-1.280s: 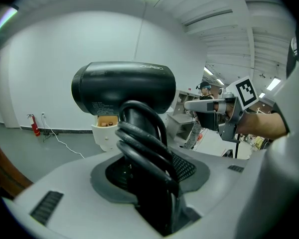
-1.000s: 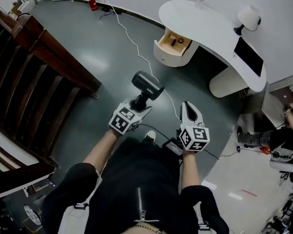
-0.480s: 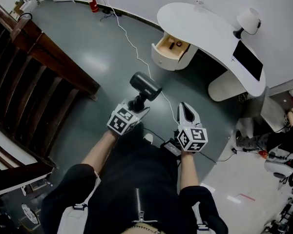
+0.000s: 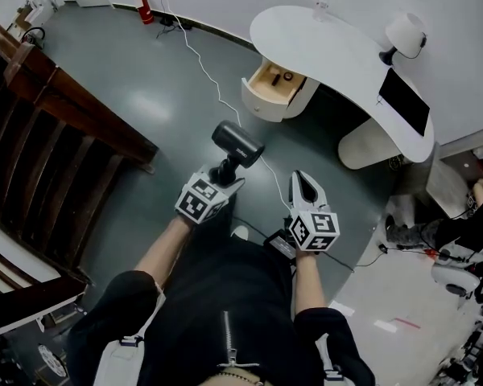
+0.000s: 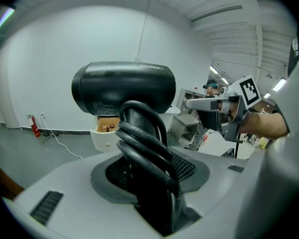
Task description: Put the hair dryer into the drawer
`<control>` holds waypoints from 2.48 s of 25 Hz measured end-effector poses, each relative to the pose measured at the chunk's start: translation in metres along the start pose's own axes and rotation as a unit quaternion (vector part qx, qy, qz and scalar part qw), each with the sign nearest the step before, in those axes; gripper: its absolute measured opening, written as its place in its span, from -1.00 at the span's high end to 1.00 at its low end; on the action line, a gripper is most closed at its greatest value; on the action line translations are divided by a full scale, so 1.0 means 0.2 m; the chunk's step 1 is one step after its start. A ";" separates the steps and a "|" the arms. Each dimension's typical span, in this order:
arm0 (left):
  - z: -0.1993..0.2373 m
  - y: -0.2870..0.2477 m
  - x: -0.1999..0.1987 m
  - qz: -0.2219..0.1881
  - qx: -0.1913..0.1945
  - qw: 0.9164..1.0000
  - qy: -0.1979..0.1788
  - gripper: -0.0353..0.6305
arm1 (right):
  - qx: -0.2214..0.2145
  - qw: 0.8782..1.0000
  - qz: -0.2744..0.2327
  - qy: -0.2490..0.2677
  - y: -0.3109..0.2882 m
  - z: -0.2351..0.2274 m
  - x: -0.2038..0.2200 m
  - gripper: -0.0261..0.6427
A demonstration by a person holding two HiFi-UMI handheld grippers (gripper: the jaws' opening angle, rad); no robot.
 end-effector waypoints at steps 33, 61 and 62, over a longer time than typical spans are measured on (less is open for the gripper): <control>1.23 -0.45 -0.78 0.052 0.076 0.993 -0.070 0.30 | 0.049 0.998 0.031 -0.020 -1.29 -0.32 -0.88 0.91; 1.21 -0.94 -1.31 0.072 0.072 0.989 -0.105 0.30 | 0.030 0.999 0.026 -0.024 -1.45 -1.02 -1.12 0.91; 1.21 -0.95 -1.32 0.072 0.072 0.989 -0.104 0.30 | 0.028 0.999 0.027 -0.025 -1.45 -1.03 -1.12 0.91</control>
Point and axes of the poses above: the fingertips, and each gripper's own axes: y backward along the fingers, z to its left, x out of its underside, the point moved 7 cm from there along y, backward along the fingers, and after that the axes turned 14 degrees about z, right-handed, at the moved point
